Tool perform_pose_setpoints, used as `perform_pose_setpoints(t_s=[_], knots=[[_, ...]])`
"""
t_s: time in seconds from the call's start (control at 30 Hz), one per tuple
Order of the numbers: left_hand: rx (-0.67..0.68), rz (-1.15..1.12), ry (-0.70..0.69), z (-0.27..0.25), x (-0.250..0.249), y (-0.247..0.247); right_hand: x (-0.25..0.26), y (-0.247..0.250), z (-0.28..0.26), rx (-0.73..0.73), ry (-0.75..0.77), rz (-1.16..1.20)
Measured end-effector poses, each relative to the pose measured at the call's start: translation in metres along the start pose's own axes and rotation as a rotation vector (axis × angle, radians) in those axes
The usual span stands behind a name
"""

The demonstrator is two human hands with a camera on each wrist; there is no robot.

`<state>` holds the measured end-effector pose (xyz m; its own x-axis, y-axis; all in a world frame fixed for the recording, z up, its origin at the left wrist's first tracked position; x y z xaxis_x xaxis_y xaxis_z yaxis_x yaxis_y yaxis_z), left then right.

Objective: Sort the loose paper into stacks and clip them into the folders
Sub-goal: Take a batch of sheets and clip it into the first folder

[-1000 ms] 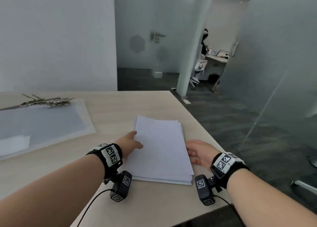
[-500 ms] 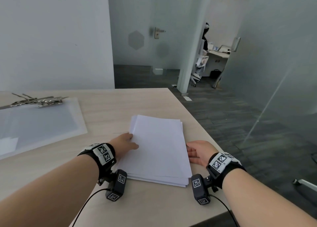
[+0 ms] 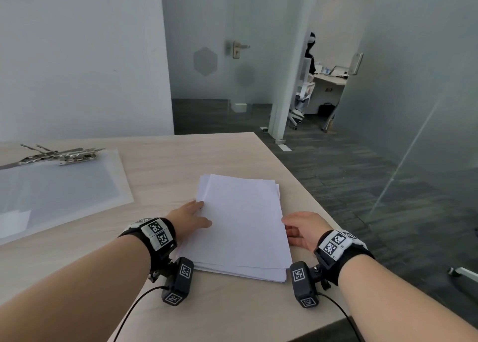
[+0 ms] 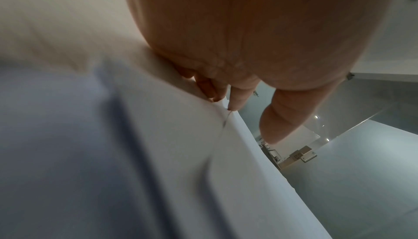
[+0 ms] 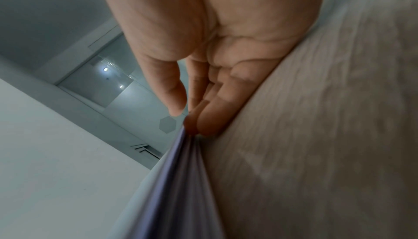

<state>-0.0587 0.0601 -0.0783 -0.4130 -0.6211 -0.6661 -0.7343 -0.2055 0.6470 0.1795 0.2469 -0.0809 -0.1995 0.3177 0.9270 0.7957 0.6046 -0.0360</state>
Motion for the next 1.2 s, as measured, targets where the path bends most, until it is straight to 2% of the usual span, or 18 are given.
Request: perform_pose_setpoints(t_s=[0.37,0.6,0.77,0.87,0.97,1.1,1.2], knots=[[-0.001,0.02,-0.02,0.002,0.001,0.0,0.0,0.004,-0.003,-0.024,0.016,0.009],[0.009,0.036,-0.027,0.004,0.002,-0.001,0.004,0.0,-0.004,0.015,0.042,-0.116],[-0.052,-0.177,-0.027,0.004,0.004,0.003,0.004,0.005,-0.007,-0.023,0.061,-0.052],[-0.162,-0.275,-0.039,-0.001,0.001,0.018,0.007,0.007,-0.012,-0.025,0.098,-0.029],[-0.283,-0.39,-0.122,-0.017,-0.016,0.039,0.019,0.005,-0.022,0.004,0.158,0.058],[-0.205,-0.711,-0.293,-0.042,-0.066,0.048,0.058,0.001,-0.039,0.006,0.311,0.153],[-0.265,-0.839,-0.384,-0.056,-0.095,0.066,0.093,-0.004,-0.052,0.009,0.436,0.184]])
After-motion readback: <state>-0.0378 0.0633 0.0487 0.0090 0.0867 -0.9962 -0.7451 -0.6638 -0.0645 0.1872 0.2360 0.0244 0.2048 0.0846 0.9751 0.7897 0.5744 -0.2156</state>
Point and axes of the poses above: each hand's wrist, its own z-axis towards the middle knuckle, its own y-axis out of the back of the hand, x = y × z, the point moved 9 cm from there along z, towards the middle knuckle, and after that the axes turned 1 degree about z, right-handed, at the moved point
